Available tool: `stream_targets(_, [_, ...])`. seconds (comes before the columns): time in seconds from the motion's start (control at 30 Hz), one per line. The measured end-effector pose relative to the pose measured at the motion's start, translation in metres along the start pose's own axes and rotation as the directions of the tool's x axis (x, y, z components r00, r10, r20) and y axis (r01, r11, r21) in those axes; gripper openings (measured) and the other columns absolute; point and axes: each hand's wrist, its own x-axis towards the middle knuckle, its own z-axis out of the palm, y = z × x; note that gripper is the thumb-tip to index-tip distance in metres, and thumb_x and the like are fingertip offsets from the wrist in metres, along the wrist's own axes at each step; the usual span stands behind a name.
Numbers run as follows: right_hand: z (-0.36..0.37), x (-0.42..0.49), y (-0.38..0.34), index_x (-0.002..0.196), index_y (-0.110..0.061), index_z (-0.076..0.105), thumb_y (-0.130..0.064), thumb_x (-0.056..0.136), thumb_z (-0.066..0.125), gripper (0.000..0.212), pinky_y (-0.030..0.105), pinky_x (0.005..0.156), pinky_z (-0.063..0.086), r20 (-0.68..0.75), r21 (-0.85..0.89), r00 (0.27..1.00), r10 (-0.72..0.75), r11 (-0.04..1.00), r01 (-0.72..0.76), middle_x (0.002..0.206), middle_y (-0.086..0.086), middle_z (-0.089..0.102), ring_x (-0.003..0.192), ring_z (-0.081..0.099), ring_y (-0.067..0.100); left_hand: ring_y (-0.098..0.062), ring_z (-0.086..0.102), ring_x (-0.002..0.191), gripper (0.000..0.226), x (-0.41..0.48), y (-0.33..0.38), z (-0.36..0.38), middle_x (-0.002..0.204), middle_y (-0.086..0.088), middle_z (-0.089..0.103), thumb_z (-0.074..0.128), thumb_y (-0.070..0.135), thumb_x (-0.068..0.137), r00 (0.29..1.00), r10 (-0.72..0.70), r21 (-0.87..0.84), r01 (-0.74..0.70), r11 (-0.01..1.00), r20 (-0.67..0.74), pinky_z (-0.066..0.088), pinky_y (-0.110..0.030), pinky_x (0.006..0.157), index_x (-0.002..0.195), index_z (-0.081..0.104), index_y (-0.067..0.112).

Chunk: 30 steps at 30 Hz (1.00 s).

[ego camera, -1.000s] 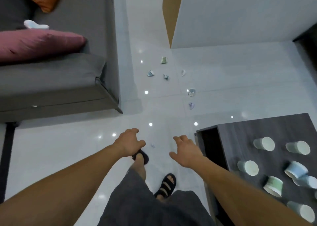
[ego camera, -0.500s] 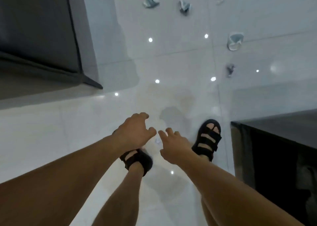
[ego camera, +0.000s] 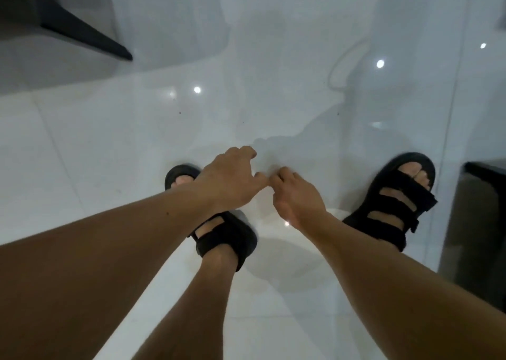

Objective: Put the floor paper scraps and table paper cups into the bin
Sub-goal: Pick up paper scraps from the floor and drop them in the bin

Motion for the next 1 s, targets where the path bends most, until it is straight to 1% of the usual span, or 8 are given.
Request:
stream_targets(0.1, [-0.050, -0.007, 0.009, 0.120, -0.010, 0.060, -0.010, 0.092, 0.056, 0.029, 0.033, 0.069, 0.051, -0.196, 0.232, 0.974, 0.112, 0.971, -0.065, 0.112, 0.008, 0.057, 0.086, 0.060, 0.025, -0.020, 0.045, 0.126, 0.059, -0.009, 0.023, -0.010, 0.144, 0.000, 0.041, 0.048, 0.044, 0.092, 0.999, -0.016, -0.041, 0.018, 0.999, 0.031, 0.035, -0.029, 0.095, 0.144, 0.032, 0.022])
stream_targets(0.33, [-0.209, -0.041, 0.038, 0.122, -0.005, 0.058, -0.008, 0.080, 0.074, 0.045, 0.019, 0.065, 0.044, -0.506, 0.417, 0.858, 0.087, 0.895, 0.155, 0.103, 0.003, 0.058, 0.075, 0.051, 0.006, -0.013, 0.053, 0.111, 0.051, -0.030, 0.148, -0.079, 0.131, 0.005, 0.055, 0.050, 0.046, 0.092, 0.998, 0.065, -0.346, -0.061, 0.936, 0.000, 0.040, -0.026, 0.089, 0.137, 0.044, 0.022])
stream_targets(0.43, [-0.258, -0.062, 0.044, 0.118, -0.007, 0.059, -0.008, 0.076, 0.077, 0.045, 0.008, 0.065, 0.039, -0.559, 0.461, 0.825, 0.084, 0.858, 0.225, 0.100, -0.006, 0.053, 0.073, 0.049, -0.003, -0.010, 0.062, 0.097, 0.019, -0.048, 0.206, -0.105, 0.103, 0.009, 0.067, 0.051, 0.032, 0.092, 0.987, 0.160, -0.400, -0.160, 0.902, -0.033, 0.051, -0.031, 0.088, 0.107, 0.061, 0.026])
stream_targets(0.5, [-0.281, -0.075, 0.048, 0.114, -0.010, 0.060, -0.007, 0.073, 0.076, 0.044, 0.007, 0.066, 0.041, -0.580, 0.493, 0.811, 0.081, 0.827, 0.270, 0.100, -0.009, 0.051, 0.077, 0.050, -0.006, -0.007, 0.065, 0.088, 0.016, -0.060, 0.239, -0.117, 0.088, 0.009, 0.069, 0.050, 0.020, 0.089, 0.977, 0.206, -0.399, -0.211, 0.892, -0.055, 0.053, -0.027, 0.081, 0.090, 0.064, 0.026])
stream_targets(0.63, [-0.309, -0.095, 0.064, 0.122, -0.019, 0.055, -0.020, 0.078, 0.075, 0.049, 0.008, 0.067, 0.042, -0.611, 0.514, 0.783, 0.117, 0.811, 0.280, 0.109, -0.013, 0.050, 0.080, 0.053, -0.001, -0.017, 0.066, 0.091, 0.021, -0.073, 0.280, -0.135, 0.097, -0.002, 0.069, 0.045, 0.012, 0.094, 0.982, 0.150, -0.378, -0.184, 0.907, -0.118, 0.055, -0.034, 0.083, 0.104, 0.064, 0.014])
stream_targets(0.77, [-0.313, -0.100, 0.110, 0.141, -0.024, 0.041, -0.039, 0.088, 0.065, 0.060, 0.021, 0.075, 0.045, -0.462, 0.531, 0.815, 0.348, 0.845, -0.060, 0.132, -0.006, 0.045, 0.095, 0.057, 0.010, -0.017, 0.066, 0.091, 0.023, -0.063, 0.298, -0.148, 0.102, -0.004, 0.067, 0.045, 0.014, 0.098, 0.981, 0.103, -0.347, -0.156, 0.925, -0.166, 0.053, -0.032, 0.079, 0.116, 0.059, 0.012])
stream_targets(0.87, [-0.309, -0.088, 0.159, 0.146, -0.022, 0.032, -0.037, 0.093, 0.058, 0.062, 0.032, 0.084, 0.046, -0.254, 0.548, 0.786, 0.564, 0.753, -0.364, 0.142, 0.004, 0.034, 0.108, 0.056, 0.023, -0.019, 0.065, 0.091, 0.024, -0.038, 0.305, -0.152, 0.099, -0.004, 0.067, 0.043, 0.014, 0.098, 0.981, 0.108, -0.349, -0.158, 0.924, -0.159, 0.052, -0.033, 0.077, 0.115, 0.059, 0.010])
stream_targets(1.0, [-0.303, -0.052, 0.215, 0.148, -0.018, 0.030, -0.035, 0.092, 0.061, 0.066, 0.034, 0.083, 0.046, -0.202, 0.559, 0.705, 0.680, 0.671, -0.487, 0.140, 0.010, 0.032, 0.104, 0.058, 0.031, -0.020, 0.062, 0.098, 0.025, 0.014, 0.305, -0.144, 0.107, -0.003, 0.065, 0.042, 0.016, 0.099, 0.983, 0.155, -0.235, -0.175, 0.956, -0.102, 0.053, -0.037, 0.086, 0.115, 0.060, 0.013])
